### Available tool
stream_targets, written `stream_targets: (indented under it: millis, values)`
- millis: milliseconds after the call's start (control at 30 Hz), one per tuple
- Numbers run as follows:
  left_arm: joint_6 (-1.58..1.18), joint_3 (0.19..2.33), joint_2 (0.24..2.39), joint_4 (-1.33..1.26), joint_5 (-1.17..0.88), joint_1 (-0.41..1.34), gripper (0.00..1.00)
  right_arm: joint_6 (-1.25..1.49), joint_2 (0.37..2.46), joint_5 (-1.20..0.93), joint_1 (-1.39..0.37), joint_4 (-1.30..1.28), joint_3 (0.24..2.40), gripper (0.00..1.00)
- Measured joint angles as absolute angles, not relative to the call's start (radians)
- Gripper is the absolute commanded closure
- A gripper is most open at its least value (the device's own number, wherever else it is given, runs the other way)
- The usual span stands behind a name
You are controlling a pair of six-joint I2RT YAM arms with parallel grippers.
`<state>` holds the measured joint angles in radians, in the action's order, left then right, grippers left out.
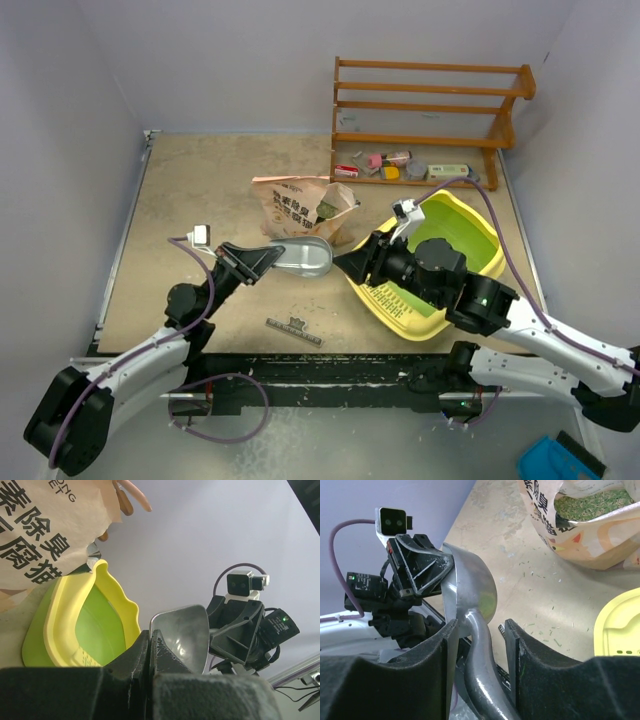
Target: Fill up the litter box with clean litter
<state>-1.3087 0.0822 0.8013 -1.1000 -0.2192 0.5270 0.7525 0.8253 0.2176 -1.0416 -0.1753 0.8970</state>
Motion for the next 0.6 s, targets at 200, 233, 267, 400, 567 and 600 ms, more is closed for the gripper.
stream_targets:
  millis: [200, 233, 267, 400, 567, 600]
  values:
    - [-1.317, 0.082, 0.81, -1.102, -0.208, 0.529, 1.0, 0.754, 0.828, 0.213, -1.04, -0.172, 0.897, 0.8]
    - [-1.319, 0.082, 0.812, -1.098, -0.207, 0.529, 1.0, 0.759, 0.828, 0.205, -1.041, -0.165, 0.897, 0.85]
    - [-1.324, 0.082, 0.815, -1.093, -0.207, 0.53, 1.0, 0.763, 0.825, 0.19, -1.043, -0.15, 0.897, 0.9]
    - [-1.335, 0.082, 0.822, -1.105, -0.21, 0.533, 0.89, 0.764, 0.822, 0.188, -1.046, -0.151, 0.9, 1.0]
    - [-1.312, 0.087, 0.833, -1.06, -0.226, 0.533, 0.56, 0.756, 0.825, 0.202, -1.046, -0.182, 0.9, 1.0]
    - [-1.299, 0.093, 0.833, -1.042, -0.233, 0.533, 0.53, 0.755, 0.825, 0.208, -1.046, -0.195, 0.901, 1.0]
